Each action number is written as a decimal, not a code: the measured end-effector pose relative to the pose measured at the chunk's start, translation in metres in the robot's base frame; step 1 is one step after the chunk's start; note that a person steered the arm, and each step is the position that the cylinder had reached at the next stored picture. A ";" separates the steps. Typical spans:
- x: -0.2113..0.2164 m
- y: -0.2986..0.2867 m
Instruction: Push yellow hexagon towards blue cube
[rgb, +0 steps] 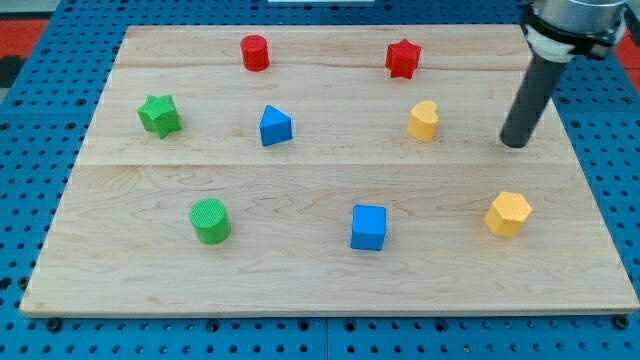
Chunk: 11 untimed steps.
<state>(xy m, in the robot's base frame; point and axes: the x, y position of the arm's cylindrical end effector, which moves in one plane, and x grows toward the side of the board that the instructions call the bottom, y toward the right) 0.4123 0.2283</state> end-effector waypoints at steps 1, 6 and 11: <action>0.029 -0.009; 0.091 0.043; 0.147 -0.017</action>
